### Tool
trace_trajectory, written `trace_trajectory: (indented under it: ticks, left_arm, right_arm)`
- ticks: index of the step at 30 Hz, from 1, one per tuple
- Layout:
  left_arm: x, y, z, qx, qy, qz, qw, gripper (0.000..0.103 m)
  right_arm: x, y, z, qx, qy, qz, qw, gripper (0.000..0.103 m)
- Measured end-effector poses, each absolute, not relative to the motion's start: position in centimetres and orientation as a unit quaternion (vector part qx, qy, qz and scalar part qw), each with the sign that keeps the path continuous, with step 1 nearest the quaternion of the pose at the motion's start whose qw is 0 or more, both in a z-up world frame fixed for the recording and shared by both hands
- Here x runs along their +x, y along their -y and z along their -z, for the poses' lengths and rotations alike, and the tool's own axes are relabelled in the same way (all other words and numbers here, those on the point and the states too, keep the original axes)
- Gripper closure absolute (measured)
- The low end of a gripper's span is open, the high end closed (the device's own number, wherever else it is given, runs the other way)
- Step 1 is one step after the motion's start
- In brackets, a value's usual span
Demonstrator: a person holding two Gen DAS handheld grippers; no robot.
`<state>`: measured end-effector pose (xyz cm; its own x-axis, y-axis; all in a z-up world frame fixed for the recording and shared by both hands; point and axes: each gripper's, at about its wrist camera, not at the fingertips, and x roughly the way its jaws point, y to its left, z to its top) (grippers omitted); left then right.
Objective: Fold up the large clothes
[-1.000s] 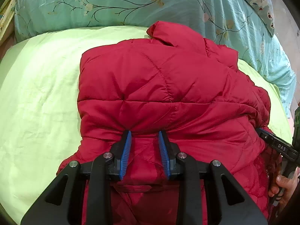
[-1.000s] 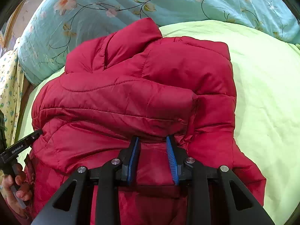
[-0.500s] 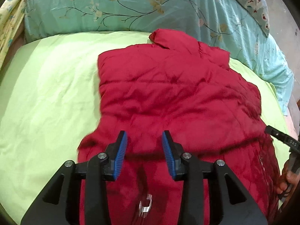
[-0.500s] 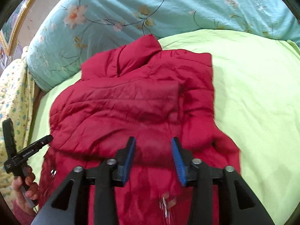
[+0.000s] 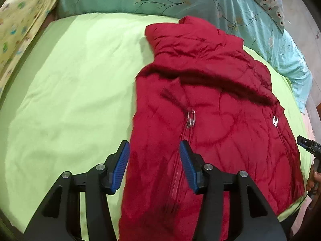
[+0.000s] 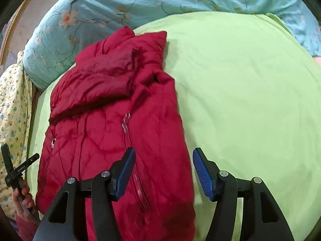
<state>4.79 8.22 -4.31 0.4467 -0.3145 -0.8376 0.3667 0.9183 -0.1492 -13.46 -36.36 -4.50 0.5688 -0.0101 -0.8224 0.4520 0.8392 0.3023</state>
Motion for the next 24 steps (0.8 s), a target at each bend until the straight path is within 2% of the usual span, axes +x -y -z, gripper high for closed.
trace_trajectory:
  ticks: [12,18,22,24]
  left_arm:
    - [1.4,-11.5,6.2,0.025,-0.524,0.191,0.830,0.050]
    - [-0.3,-12.5,7.8,0.016,-0.556,0.214,0.803,0.049]
    - [-1.2,-13.1,8.6,0.011,-0.565,0.222,0.795,0.047]
    - [-1.2,-13.5,9.0,0.000,-0.570,0.226,0.790,0.046]
  right_arm:
    - [-17.9,33.1,8.1,0.259,-0.524,0.094,0.806,0.043]
    - [-19.9,31.8,7.2,0.257,-0.520,0.068,0.812,0.063]
    - [-20.1,31.4,6.9,0.256,-0.518,0.052,0.814,0.064]
    - [-19.7,31.4,7.2,0.258,-0.522,0.052,0.811,0.061]
